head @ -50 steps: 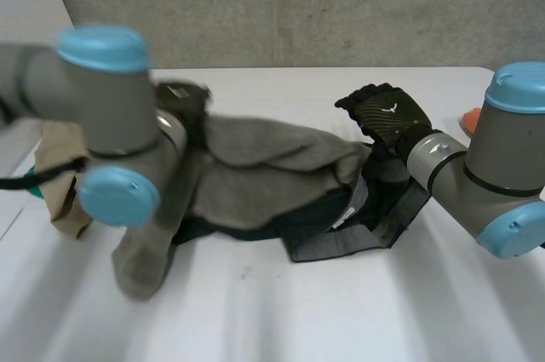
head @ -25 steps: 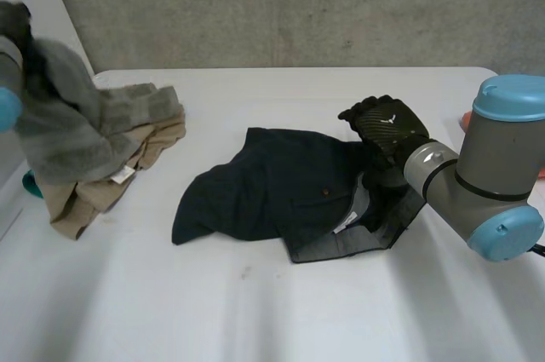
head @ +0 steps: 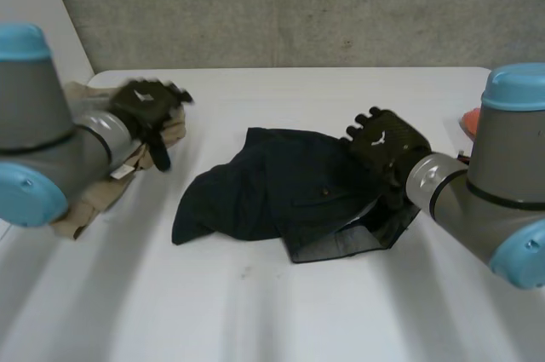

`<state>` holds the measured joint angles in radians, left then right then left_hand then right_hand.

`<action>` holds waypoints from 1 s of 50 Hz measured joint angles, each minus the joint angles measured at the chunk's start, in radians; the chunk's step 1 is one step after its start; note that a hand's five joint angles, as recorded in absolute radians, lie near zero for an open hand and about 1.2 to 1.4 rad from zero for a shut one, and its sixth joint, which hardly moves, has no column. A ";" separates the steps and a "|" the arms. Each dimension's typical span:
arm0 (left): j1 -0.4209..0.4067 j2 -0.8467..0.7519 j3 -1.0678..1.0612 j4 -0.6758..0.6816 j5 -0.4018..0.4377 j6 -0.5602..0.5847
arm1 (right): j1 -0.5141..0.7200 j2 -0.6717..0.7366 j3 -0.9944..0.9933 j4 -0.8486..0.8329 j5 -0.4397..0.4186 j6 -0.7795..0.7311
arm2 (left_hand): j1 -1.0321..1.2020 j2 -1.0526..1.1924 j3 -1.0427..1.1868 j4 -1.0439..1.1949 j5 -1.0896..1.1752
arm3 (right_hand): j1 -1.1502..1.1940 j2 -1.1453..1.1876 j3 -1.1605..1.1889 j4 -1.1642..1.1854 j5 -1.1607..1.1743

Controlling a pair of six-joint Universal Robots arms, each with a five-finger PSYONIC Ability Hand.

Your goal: Fold the laundry.

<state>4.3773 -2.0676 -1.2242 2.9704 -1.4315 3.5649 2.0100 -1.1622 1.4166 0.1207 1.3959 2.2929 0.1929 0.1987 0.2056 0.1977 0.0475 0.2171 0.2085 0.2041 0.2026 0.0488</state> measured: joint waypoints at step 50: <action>-0.192 0.694 0.072 0.010 -0.141 -0.087 | -0.319 -0.290 -0.304 -0.050 -0.202 0.931 | 0.944 1.000 0.988 0.996 0.932 | 0.905 0.967 0.975 0.991 0.942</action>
<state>4.1856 -1.3732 -1.1523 2.9800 -1.5726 3.4782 1.6913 -1.4521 1.1129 0.0709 1.1935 3.2239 1.1369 1.1990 1.1933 1.1940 0.9791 1.1222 1.1751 1.1788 1.1938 0.9909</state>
